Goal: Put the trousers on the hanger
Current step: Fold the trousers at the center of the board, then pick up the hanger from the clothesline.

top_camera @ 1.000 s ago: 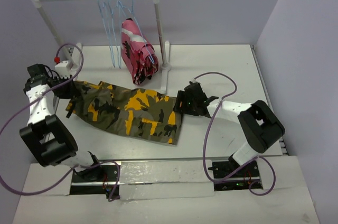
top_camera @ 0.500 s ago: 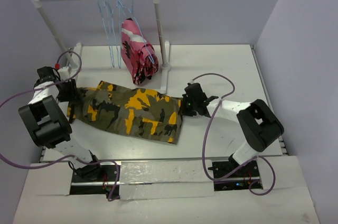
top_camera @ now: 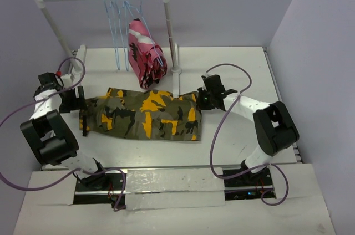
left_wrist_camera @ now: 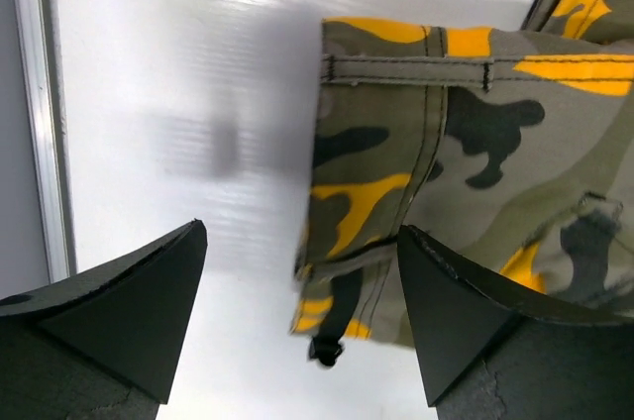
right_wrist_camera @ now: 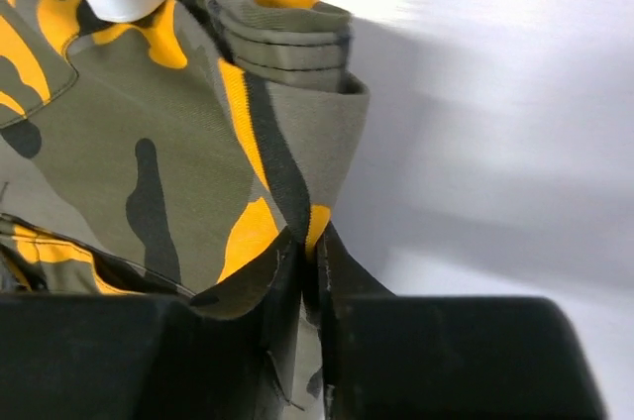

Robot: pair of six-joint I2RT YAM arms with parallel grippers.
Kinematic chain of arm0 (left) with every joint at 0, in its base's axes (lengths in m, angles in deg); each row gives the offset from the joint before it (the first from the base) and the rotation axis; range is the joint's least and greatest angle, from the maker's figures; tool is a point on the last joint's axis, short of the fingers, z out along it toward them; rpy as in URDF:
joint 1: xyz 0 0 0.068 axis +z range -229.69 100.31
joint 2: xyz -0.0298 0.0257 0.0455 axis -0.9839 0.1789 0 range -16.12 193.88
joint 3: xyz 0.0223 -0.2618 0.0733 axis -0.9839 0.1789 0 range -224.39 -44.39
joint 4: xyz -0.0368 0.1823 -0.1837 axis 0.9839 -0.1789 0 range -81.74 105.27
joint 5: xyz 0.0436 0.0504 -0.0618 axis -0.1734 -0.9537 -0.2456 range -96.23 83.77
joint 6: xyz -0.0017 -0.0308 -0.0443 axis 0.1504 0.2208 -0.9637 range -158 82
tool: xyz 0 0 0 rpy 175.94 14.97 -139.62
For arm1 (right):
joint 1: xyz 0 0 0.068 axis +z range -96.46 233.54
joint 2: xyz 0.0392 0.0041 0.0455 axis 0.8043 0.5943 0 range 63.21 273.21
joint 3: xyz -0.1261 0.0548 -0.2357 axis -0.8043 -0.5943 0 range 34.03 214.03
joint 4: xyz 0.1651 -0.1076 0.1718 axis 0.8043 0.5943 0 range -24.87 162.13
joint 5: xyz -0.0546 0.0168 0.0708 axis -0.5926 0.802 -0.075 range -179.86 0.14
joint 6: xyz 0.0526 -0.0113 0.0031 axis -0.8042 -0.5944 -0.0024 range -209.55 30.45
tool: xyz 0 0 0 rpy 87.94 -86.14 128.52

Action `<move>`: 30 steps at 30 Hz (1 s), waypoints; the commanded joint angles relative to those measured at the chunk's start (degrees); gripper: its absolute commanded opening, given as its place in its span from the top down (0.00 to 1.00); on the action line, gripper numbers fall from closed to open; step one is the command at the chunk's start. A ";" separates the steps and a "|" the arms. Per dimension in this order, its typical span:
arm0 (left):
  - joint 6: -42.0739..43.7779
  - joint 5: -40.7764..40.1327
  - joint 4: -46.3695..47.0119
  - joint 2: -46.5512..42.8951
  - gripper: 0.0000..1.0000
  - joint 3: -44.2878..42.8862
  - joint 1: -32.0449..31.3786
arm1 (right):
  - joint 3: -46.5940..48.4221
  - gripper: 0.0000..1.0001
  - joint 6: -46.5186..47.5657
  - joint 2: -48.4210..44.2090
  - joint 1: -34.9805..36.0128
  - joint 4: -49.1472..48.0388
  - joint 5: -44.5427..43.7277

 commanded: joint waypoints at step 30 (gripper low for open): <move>-9.08 -9.23 -3.80 3.97 0.18 -61.83 -28.78 | -9.10 0.37 -4.98 -21.59 -5.49 3.34 -5.56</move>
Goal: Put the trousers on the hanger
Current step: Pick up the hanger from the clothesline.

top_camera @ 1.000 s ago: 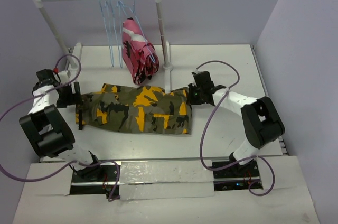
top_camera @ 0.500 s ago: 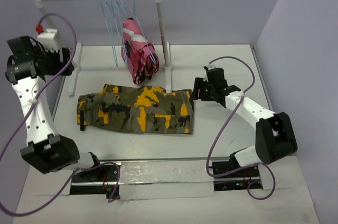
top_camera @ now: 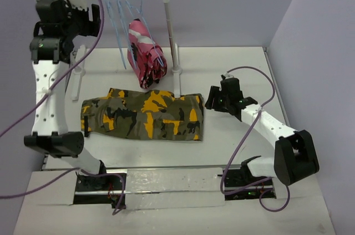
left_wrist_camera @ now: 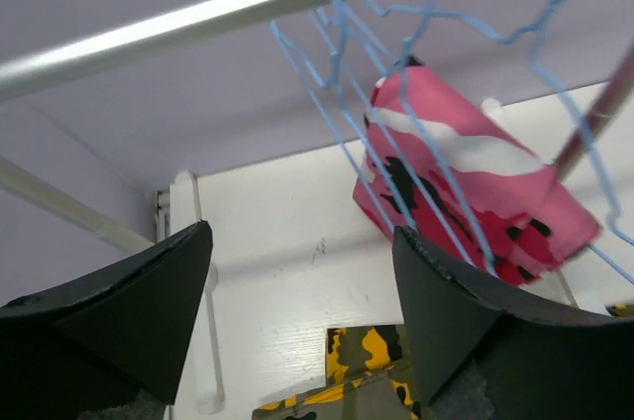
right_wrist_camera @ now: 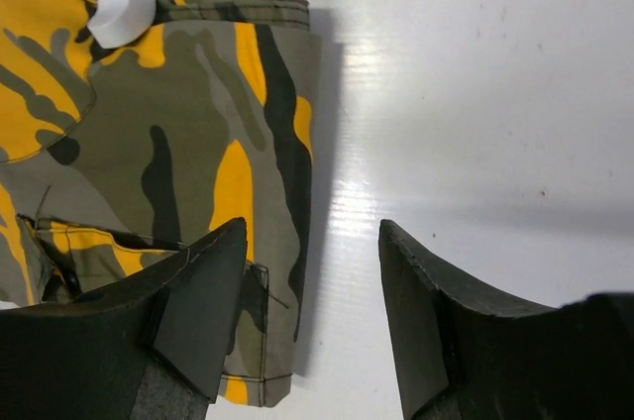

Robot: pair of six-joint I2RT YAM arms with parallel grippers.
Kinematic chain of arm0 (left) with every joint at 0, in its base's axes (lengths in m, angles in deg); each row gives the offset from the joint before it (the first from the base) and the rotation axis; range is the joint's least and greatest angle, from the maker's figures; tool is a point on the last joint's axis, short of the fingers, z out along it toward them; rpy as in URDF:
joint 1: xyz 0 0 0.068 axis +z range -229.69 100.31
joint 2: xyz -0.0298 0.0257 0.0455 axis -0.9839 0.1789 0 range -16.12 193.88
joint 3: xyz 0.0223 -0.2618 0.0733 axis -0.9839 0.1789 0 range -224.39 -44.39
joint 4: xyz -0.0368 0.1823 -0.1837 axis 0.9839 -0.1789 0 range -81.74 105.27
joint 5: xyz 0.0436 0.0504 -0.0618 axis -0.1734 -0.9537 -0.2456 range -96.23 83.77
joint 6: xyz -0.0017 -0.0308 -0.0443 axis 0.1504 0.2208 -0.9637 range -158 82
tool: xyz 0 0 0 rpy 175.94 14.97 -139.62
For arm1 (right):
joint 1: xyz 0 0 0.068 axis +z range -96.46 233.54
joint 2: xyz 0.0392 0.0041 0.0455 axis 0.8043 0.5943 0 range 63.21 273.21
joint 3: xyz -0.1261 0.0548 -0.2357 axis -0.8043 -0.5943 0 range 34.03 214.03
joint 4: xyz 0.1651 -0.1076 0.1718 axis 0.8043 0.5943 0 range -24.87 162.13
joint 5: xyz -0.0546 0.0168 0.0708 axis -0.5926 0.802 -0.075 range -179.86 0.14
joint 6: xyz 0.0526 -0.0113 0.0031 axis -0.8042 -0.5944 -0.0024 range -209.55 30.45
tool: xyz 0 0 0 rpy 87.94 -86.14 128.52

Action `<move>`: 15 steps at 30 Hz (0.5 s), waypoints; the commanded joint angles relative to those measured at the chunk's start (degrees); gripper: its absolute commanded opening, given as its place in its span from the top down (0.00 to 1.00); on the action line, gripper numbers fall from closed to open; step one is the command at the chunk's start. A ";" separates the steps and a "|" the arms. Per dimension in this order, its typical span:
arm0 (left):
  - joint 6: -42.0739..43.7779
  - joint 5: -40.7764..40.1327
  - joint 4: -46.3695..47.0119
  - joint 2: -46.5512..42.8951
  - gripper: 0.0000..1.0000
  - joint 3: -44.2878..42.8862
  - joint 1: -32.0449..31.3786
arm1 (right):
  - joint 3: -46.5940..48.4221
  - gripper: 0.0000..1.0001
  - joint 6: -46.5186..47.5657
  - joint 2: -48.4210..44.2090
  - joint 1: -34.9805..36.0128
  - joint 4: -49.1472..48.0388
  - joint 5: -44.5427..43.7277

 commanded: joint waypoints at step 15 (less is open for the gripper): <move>-13.33 -2.05 12.76 4.24 0.19 7.41 -3.29 | -4.65 0.38 -1.73 -1.66 0.27 -2.31 -1.92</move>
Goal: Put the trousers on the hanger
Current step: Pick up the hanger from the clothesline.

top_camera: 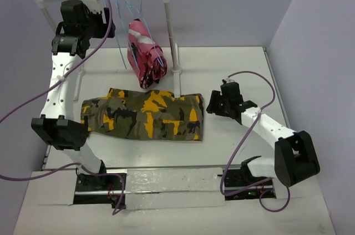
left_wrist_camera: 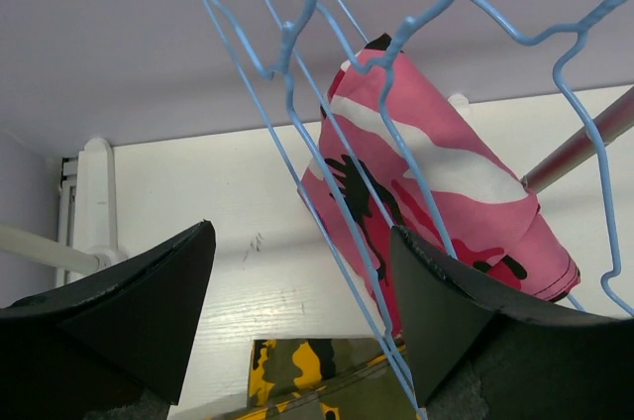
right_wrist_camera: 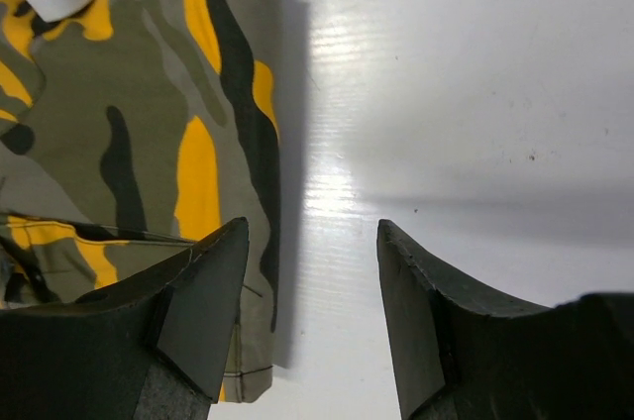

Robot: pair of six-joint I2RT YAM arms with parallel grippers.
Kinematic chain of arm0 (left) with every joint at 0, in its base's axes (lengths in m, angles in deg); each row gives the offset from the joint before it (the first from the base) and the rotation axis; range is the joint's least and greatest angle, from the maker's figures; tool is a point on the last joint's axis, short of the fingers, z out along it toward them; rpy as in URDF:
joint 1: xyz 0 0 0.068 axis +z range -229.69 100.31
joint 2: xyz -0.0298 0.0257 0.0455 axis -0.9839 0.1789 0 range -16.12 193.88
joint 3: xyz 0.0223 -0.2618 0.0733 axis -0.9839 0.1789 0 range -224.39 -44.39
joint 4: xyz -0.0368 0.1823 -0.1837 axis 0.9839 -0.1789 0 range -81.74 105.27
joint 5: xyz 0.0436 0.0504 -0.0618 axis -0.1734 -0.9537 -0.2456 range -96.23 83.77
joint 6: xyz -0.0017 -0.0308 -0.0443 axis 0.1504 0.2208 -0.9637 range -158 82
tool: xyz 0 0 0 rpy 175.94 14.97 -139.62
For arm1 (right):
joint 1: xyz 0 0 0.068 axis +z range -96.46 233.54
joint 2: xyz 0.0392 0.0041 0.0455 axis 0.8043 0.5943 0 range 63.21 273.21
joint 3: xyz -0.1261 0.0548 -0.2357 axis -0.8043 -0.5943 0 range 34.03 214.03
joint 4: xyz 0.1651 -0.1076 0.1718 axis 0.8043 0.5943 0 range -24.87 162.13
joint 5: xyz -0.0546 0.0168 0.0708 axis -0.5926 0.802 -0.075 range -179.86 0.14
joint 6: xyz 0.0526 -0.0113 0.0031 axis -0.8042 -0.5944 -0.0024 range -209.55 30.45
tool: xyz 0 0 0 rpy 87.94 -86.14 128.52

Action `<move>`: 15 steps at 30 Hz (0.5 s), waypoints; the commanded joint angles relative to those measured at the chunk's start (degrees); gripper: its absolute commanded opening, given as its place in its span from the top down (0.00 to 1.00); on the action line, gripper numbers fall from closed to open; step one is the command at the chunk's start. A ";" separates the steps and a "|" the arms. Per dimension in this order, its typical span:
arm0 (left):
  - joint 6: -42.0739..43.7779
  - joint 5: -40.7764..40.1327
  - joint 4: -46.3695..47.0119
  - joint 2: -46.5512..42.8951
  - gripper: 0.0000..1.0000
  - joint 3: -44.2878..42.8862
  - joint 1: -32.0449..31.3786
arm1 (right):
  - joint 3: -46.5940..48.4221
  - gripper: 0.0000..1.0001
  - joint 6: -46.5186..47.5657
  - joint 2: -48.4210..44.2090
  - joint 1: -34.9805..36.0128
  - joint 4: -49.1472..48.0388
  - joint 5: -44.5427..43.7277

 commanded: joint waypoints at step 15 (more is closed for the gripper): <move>-0.76 -6.65 5.11 6.37 0.27 -4.22 -1.35 | -2.02 0.39 -0.91 -0.01 0.26 -2.61 -0.77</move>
